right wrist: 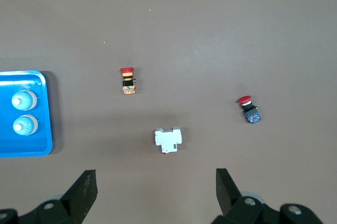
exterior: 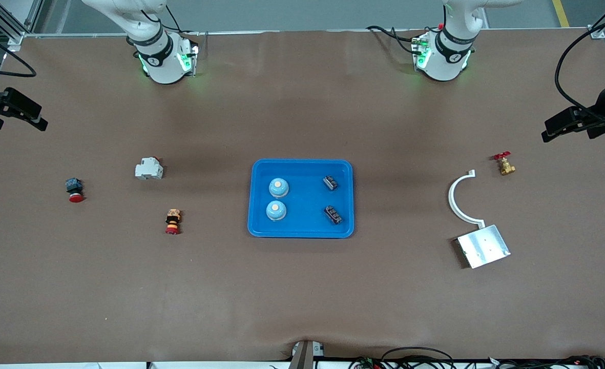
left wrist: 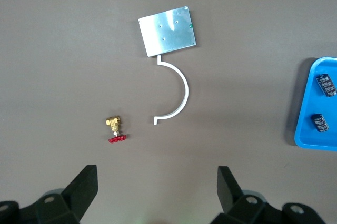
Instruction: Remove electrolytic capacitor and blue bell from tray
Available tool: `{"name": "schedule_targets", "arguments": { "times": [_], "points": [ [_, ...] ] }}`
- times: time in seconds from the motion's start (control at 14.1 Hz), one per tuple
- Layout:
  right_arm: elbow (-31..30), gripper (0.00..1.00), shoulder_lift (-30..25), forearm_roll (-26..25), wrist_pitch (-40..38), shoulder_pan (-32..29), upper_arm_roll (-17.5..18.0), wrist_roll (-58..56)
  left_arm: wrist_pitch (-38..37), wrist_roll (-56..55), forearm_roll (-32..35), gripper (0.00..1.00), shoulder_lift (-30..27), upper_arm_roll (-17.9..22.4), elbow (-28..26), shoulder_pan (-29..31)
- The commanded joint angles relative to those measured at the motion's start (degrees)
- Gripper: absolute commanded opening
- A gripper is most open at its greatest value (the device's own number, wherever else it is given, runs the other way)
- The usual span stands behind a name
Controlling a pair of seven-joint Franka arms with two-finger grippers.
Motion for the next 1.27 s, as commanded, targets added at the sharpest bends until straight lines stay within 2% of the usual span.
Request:
{"name": "schedule_targets", "arguments": {
  "times": [0.0,0.92,1.06,1.2],
  "points": [
    [-1.0,1.00,-1.1,0.5,0.8,-1.0,0.6,-0.9,0.1,1.2,-1.2,1.00,-0.4,0.1,-0.3,0.4],
    [-1.9,1.00,-1.1,-0.1,0.9,-1.0,0.8,-0.2,-0.1,0.6,-1.4,1.00,0.7,-0.2,-0.2,1.6],
    [-2.5,1.00,-1.2,0.1,1.5,-0.7,0.9,1.0,-0.3,-2.5,-4.3,1.00,1.2,-0.3,-0.2,1.2],
    [-2.8,1.00,-1.2,0.1,1.6,0.1,1.2,3.3,-0.4,-11.0,-6.3,1.00,2.1,-0.6,-0.2,0.0]
  ]
}}
